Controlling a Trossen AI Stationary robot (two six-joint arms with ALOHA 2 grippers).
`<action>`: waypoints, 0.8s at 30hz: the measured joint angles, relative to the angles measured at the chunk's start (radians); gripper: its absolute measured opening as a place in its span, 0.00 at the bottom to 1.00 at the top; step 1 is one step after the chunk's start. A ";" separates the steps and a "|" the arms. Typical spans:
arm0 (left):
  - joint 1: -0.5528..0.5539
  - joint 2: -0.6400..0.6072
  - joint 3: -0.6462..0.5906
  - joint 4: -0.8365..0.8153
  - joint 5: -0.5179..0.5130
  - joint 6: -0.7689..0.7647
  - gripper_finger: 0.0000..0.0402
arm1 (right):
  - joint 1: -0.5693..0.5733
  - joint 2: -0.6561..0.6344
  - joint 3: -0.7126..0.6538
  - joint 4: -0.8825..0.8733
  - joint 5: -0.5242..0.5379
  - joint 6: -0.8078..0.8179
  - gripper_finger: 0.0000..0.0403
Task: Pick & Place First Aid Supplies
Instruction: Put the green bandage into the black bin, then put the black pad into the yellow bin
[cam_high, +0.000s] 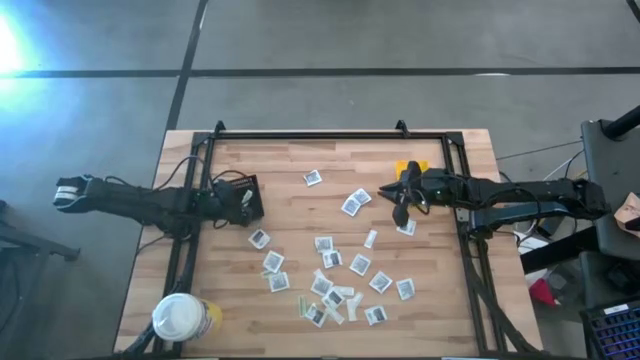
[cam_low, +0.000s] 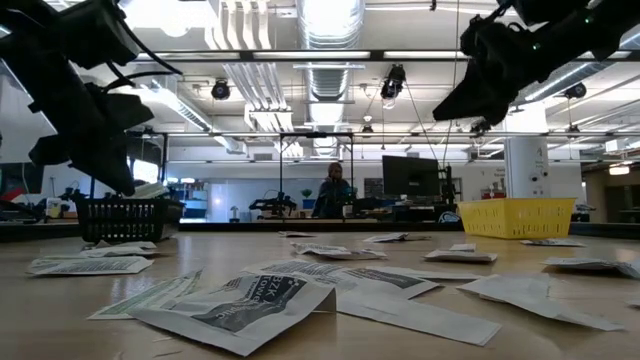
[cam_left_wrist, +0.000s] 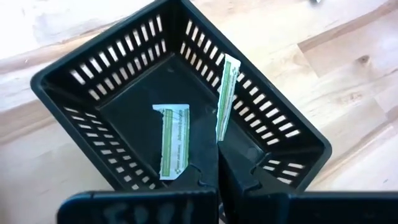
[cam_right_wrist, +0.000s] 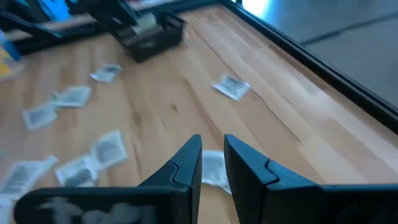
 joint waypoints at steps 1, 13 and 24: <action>0.000 0.000 0.000 0.000 -0.006 0.004 0.01 | 0.010 0.000 0.000 0.015 0.000 0.000 0.16; 0.005 -0.001 0.000 -0.001 -0.028 0.083 0.27 | 0.096 0.000 -0.001 0.063 0.053 0.045 0.16; 0.005 -0.002 0.101 -0.004 -0.066 0.293 0.29 | 0.146 0.000 0.007 0.069 0.059 0.038 0.16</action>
